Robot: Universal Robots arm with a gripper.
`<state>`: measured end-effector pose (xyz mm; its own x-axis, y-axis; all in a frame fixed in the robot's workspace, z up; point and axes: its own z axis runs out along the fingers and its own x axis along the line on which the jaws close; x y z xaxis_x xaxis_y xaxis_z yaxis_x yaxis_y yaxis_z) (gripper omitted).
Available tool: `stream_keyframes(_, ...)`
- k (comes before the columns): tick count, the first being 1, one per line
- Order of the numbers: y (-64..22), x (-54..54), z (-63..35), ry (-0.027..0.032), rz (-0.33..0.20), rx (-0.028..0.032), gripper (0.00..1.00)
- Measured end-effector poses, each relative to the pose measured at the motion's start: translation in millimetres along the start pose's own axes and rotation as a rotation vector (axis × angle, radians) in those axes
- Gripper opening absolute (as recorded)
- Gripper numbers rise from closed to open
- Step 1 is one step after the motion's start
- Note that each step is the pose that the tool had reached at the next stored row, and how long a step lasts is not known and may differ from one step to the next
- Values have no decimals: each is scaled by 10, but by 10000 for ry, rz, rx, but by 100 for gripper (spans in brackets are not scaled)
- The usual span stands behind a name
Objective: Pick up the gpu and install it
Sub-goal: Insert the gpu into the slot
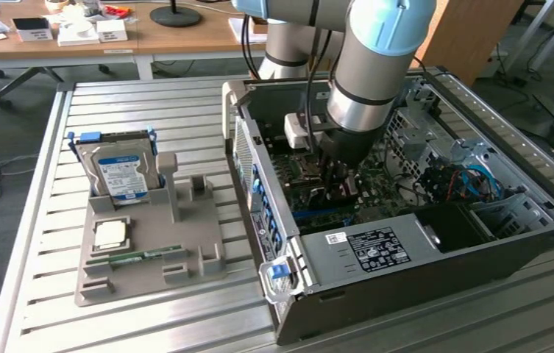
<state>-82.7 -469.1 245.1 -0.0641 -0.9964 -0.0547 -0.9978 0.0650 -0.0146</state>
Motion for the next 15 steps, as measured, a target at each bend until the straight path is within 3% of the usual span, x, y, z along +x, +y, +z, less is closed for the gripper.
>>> stream_keyframes(15, 12, 3, 22, 3, 1, -2, 27)
